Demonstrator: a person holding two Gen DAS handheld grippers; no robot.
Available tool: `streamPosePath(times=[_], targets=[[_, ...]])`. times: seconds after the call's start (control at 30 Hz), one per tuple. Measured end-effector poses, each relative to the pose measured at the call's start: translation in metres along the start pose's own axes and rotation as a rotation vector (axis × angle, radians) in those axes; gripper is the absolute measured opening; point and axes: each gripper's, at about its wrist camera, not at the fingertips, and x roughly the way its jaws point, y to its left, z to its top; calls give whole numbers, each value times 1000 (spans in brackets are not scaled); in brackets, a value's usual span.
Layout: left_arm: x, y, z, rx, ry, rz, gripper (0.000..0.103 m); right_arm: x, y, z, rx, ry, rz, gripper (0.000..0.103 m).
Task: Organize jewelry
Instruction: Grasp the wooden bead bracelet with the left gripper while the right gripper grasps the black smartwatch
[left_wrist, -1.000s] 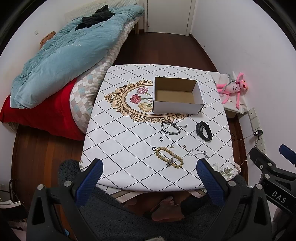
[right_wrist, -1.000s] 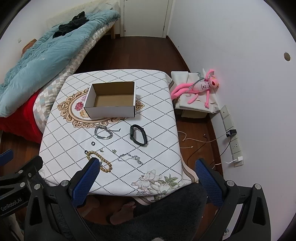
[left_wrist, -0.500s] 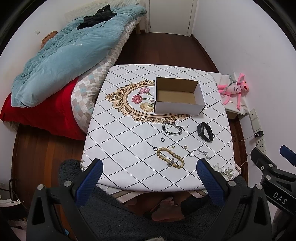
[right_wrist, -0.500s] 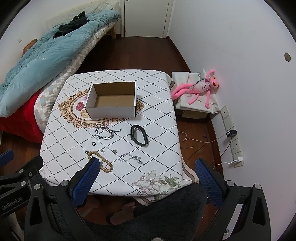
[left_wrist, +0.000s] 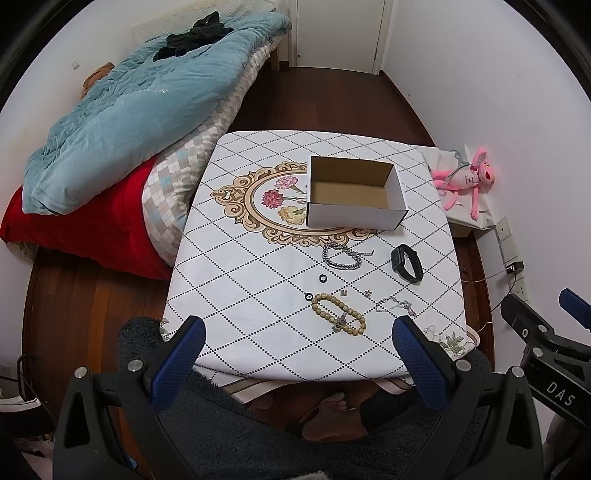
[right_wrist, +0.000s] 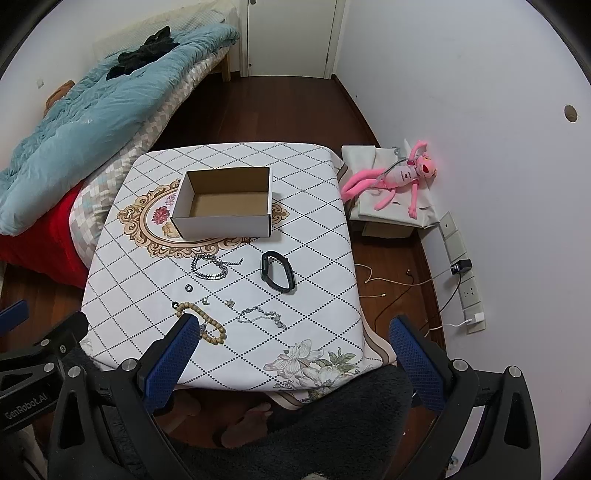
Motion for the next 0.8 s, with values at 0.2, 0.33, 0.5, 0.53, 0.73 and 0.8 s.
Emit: streamPosePath(times=[0.2, 0.33, 0.5, 0.53, 0.73, 0.8], targets=[[1, -1, 1, 0, 4, -6, 103, -2, -2, -1, 11, -2, 9, 103], [14, -4, 7, -4, -9, -3, 103, 6, -7, -3, 30, 8, 9, 103], [61, 2, 14, -17, 17, 39, 103, 46, -15, -3, 69, 48, 7, 103], [70, 4, 13, -15, 24, 50, 103, 56, -17, -1, 77, 57, 5, 103], [151, 15, 4, -26, 172, 44, 100, 123, -27, -2, 123, 128, 36, 103], [166, 16, -4, -29, 211, 16, 99, 146, -28, -5, 133, 153, 51, 103]])
